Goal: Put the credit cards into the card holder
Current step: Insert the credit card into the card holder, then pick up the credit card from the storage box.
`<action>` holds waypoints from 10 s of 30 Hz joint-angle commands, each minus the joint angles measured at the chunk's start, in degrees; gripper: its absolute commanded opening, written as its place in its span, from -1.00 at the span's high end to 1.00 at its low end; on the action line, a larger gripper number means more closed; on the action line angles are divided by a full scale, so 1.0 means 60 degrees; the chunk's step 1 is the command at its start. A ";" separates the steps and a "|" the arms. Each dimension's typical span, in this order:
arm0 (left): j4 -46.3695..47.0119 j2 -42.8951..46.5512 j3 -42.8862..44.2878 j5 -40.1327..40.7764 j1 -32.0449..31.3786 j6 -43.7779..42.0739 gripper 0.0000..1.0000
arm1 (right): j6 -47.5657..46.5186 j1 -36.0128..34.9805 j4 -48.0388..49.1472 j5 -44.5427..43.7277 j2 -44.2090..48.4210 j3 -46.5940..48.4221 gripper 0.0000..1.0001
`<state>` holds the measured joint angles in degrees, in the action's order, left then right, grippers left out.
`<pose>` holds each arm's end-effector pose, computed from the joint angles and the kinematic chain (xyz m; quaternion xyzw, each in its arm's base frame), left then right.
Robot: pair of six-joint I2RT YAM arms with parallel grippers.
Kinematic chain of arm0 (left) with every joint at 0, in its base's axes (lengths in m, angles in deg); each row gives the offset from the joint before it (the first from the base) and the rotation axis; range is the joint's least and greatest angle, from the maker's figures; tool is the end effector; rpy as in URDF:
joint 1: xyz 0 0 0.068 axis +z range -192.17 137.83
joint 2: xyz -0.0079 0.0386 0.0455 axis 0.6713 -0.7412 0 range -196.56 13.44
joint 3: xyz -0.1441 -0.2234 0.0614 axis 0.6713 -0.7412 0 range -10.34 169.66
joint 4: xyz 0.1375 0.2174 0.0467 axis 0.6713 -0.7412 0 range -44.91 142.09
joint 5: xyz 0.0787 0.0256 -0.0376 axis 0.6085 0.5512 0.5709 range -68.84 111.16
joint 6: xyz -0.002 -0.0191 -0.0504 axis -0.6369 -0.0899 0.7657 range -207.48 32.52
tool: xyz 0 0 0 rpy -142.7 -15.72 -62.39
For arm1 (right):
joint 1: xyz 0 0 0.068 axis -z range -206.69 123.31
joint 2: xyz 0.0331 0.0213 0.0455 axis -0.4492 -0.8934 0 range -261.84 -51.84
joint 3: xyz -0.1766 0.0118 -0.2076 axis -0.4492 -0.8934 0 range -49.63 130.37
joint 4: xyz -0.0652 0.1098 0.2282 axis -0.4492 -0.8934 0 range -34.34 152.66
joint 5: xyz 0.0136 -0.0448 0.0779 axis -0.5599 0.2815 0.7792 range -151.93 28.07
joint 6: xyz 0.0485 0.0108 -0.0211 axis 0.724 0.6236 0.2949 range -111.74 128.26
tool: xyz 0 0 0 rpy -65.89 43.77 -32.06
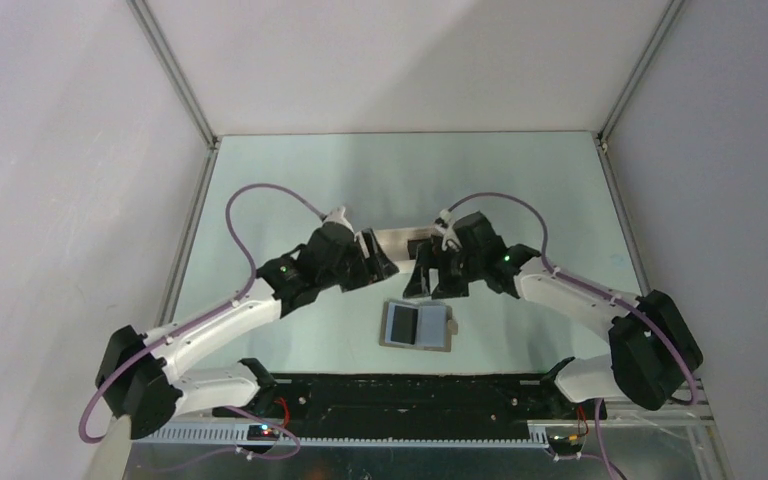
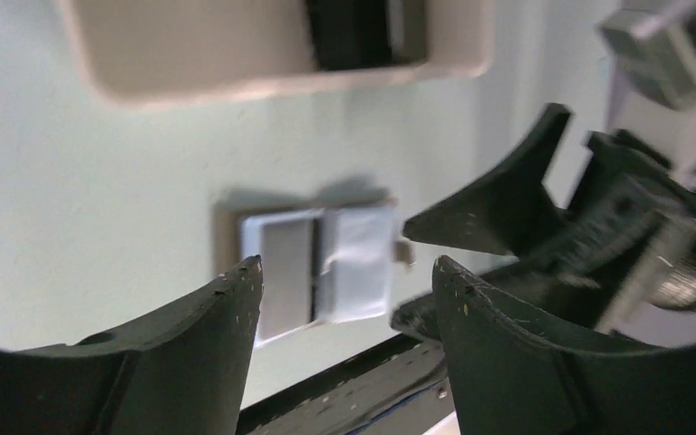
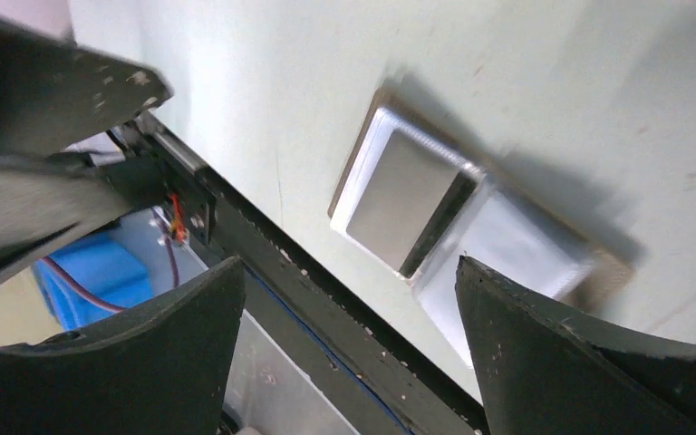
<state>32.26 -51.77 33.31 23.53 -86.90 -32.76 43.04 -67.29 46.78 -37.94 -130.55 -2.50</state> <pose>0.1726 -0.1689 0.2466 -0.0878 0.9070 -0.3017 0.2804 0.2035 0.1935 0.2167 -0.1215 0.9066 0.3702 0.1624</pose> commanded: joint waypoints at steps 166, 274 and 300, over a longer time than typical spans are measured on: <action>0.1698 -0.7888 0.6150 -0.3609 0.1532 -0.1282 0.63 | -0.3999 0.4008 -0.4519 -0.1519 -0.4087 0.5899 0.84; 0.0791 -0.8551 0.6226 -0.2911 0.1237 -0.1488 0.88 | -0.4056 0.2612 -0.4218 -0.3137 -0.5949 0.6454 0.40; 0.0763 -0.8664 0.6259 -0.2986 0.1240 -0.1503 0.88 | -0.3986 0.2723 -0.4020 -0.2484 -0.5062 0.6160 -0.27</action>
<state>37.37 -103.16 69.47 5.87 -79.49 -40.04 18.98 -50.20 21.41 -54.26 -162.16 34.16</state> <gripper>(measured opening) 0.058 0.593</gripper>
